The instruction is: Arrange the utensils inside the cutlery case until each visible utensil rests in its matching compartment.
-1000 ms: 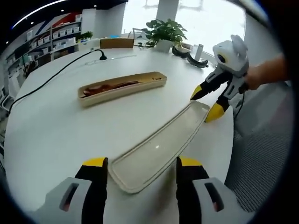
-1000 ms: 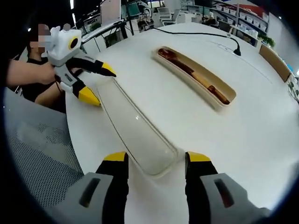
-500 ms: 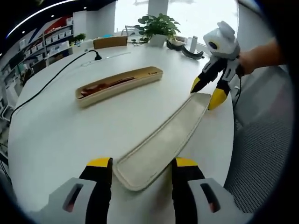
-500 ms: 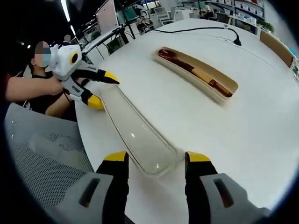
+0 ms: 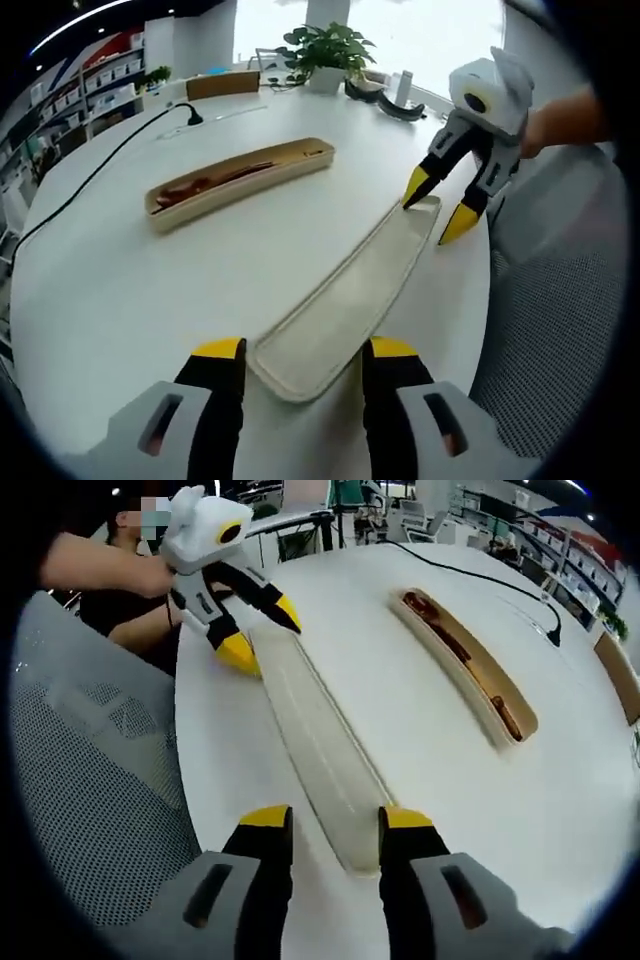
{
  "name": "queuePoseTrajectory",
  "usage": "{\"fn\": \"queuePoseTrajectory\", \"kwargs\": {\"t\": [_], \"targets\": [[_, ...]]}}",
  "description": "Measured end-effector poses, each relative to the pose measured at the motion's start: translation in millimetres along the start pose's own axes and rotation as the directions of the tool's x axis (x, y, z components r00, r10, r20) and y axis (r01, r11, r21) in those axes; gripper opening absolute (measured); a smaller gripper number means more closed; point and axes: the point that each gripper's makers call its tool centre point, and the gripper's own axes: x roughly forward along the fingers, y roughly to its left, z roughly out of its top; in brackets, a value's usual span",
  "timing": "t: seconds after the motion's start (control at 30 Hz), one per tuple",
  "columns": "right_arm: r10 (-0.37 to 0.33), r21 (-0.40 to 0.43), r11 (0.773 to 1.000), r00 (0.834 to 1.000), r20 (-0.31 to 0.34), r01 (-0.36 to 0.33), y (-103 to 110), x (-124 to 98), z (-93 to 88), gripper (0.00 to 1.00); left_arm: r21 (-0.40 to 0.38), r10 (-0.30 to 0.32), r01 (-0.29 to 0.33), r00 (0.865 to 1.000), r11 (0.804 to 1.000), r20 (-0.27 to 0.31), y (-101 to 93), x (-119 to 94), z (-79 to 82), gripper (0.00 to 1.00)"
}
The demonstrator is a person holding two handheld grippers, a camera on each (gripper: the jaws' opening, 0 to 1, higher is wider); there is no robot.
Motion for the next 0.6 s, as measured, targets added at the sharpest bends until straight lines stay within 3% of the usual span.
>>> {"fn": "queuePoseTrajectory", "kwargs": {"t": [0.1,0.27,0.47,0.6], "targets": [[-0.007,0.001,1.0,1.0,0.0,0.007,-4.2,0.7,-2.0,0.26,0.038,-0.005,0.006,1.0,0.999,-0.015,-0.3,-0.4,-2.4,0.47],[0.006,-0.01,1.0,1.0,0.027,-0.005,-5.7,1.5,-1.8,0.26,0.03,-0.008,0.009,1.0,1.0,-0.014,0.3,-1.0,-2.7,0.47],[0.067,-0.017,0.998,0.998,-0.004,-0.067,-1.3,-5.3,0.5,0.2,0.03,-0.041,0.042,0.999,0.999,-0.022,-6.5,-0.8,-3.5,0.45],[0.111,-0.018,0.994,0.993,0.024,-0.111,4.0,-12.6,2.3,0.13,0.08,-0.035,0.039,0.998,0.996,-0.047,-8.4,-2.2,-6.5,0.4]]}}
